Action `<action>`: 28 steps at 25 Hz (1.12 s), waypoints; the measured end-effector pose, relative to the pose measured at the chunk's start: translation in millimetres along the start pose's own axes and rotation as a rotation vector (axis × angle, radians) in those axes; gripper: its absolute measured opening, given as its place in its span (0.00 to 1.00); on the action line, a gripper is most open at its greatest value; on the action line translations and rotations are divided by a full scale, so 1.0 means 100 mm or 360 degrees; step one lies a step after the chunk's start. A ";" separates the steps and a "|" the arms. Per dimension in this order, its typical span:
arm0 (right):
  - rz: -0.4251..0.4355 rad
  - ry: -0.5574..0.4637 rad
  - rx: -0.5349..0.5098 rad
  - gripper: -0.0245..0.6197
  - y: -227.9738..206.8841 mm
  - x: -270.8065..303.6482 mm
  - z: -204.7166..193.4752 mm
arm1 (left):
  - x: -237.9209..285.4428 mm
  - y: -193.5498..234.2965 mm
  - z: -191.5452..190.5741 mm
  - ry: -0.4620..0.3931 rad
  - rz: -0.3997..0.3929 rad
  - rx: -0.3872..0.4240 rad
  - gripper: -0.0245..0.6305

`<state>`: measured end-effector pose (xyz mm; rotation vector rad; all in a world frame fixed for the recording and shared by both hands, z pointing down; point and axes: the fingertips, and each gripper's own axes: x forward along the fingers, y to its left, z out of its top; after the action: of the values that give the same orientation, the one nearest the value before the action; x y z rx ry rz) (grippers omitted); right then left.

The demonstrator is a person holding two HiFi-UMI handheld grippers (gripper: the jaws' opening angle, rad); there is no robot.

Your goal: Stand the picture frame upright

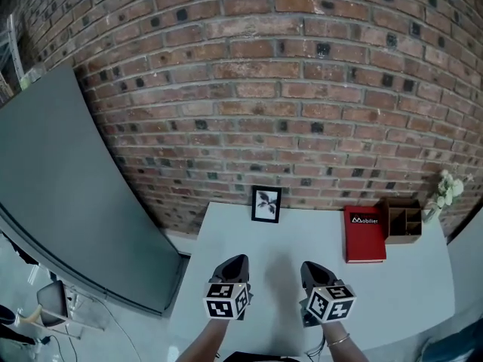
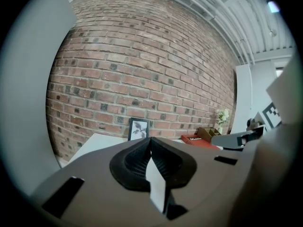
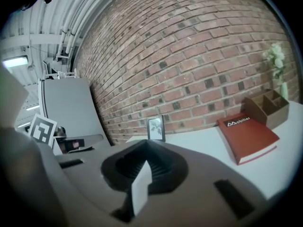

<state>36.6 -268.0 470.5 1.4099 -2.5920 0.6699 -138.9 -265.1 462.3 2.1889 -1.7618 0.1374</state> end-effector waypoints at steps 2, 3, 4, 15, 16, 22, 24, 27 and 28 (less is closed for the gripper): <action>-0.0014 0.0005 -0.0008 0.04 -0.01 -0.05 -0.02 | -0.05 0.00 -0.04 0.0003 0.0005 -0.0010 0.03; -0.0017 0.0005 -0.0013 0.04 -0.01 -0.06 -0.03 | -0.06 0.01 -0.04 0.0002 0.0007 -0.0015 0.03; -0.0020 0.0004 -0.0019 0.04 -0.01 -0.08 -0.03 | -0.07 0.01 -0.05 -0.0001 0.0007 -0.0018 0.03; -0.0059 0.0013 -0.0089 0.04 0.09 -0.15 -0.10 | -0.14 0.04 -0.08 -0.0007 -0.0012 -0.0038 0.03; -0.0061 0.0017 -0.0091 0.04 0.10 -0.15 -0.10 | -0.14 0.05 -0.08 -0.0005 -0.0012 -0.0041 0.03; -0.0074 0.0044 -0.0101 0.04 0.07 -0.10 -0.11 | -0.13 0.11 -0.05 -0.0005 -0.0015 -0.0042 0.03; -0.0086 0.0043 -0.0098 0.04 0.07 -0.08 -0.11 | -0.11 0.12 -0.05 0.0002 -0.0027 -0.0029 0.03; -0.0091 0.0051 -0.0105 0.04 0.09 -0.03 -0.11 | -0.08 0.15 -0.06 0.0009 -0.0038 -0.0022 0.03; -0.0090 0.0056 -0.0109 0.04 0.10 -0.01 -0.11 | -0.08 0.17 -0.07 0.0011 -0.0038 -0.0022 0.03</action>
<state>27.3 -257.6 477.1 1.4315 -2.5130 0.5870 -155.9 -258.8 469.8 2.1964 -1.7275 0.1268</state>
